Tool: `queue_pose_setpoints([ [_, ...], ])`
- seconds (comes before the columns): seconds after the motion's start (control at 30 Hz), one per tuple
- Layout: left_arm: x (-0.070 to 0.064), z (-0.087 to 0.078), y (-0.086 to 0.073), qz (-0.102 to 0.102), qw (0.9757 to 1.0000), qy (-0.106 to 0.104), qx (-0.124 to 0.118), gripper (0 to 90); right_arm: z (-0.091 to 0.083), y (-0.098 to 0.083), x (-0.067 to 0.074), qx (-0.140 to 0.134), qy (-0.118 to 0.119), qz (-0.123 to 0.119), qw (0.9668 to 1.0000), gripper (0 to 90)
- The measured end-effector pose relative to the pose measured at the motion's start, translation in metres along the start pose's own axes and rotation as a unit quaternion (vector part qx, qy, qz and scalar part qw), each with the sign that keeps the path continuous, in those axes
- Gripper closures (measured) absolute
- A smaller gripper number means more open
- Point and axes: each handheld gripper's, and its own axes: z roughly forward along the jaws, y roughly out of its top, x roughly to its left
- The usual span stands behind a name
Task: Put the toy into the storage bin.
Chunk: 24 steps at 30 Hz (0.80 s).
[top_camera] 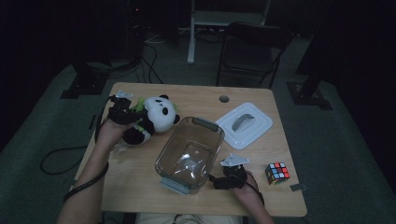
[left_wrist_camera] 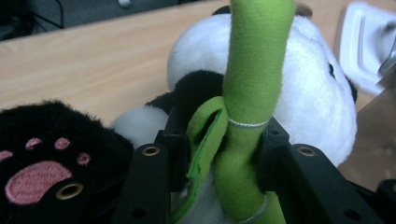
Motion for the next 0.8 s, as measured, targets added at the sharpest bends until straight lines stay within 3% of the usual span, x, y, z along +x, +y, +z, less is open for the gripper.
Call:
queue_pose_setpoints([
  [0.17,-0.001,-0.017,0.015,-0.001,0.9997,0.011,-0.024,66.1,0.014,0.014,0.018,0.002,-0.002,-0.018,0.9998,12.0],
  [0.33,-0.009,-0.03,0.03,0.007,0.999,0.016,-0.041,66.0,0.033,0.032,0.037,-0.001,0.005,-0.014,0.9999,12.0],
  [0.47,-0.016,-0.042,0.041,0.014,0.9985,0.011,-0.052,66.1,0.047,0.045,0.048,-0.007,-0.01,-0.013,0.9998,11.6],
  [0.53,-0.021,-0.047,0.045,0.019,0.9981,0.007,-0.059,66.0,0.054,0.053,0.047,0.007,0.0,0.003,1.0,11.7],
  [0.6,-0.025,-0.05,0.048,0.022,0.9979,0.001,-0.061,66.0,0.059,0.057,0.048,0.003,0.001,0.013,0.9999,11.6],
  [0.8,-0.042,-0.053,0.051,0.036,0.9974,-0.007,-0.062,65.9,0.069,0.068,0.045,0.0,-0.005,0.021,0.9998,11.6],
])
